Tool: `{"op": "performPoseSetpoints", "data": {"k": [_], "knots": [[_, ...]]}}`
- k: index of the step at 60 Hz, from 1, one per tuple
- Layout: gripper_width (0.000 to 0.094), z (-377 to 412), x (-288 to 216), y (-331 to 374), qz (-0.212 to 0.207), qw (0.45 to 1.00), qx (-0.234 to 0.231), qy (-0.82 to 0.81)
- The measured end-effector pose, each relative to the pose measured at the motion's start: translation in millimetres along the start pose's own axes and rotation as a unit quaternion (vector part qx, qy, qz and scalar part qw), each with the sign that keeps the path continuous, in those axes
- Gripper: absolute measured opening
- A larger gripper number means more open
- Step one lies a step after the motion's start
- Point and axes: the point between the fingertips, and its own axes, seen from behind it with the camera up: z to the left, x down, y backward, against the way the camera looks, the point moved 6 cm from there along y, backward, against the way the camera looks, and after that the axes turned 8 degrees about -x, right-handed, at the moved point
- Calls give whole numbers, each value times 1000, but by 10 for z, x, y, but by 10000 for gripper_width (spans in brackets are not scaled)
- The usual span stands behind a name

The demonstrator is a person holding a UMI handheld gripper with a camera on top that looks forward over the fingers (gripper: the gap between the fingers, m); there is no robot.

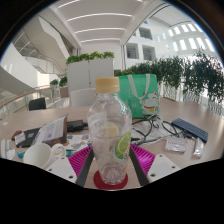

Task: Pour water

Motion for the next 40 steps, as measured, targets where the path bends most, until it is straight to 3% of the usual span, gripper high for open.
{"op": "performPoseSetpoints", "data": {"k": [4,23,40], "knots": [[854,121,-11,282,7,1000,-9,-7],[841,762,-84,2041,50,999,21,2],[839,1567,-343,3022,33,998,52,-3]]}}
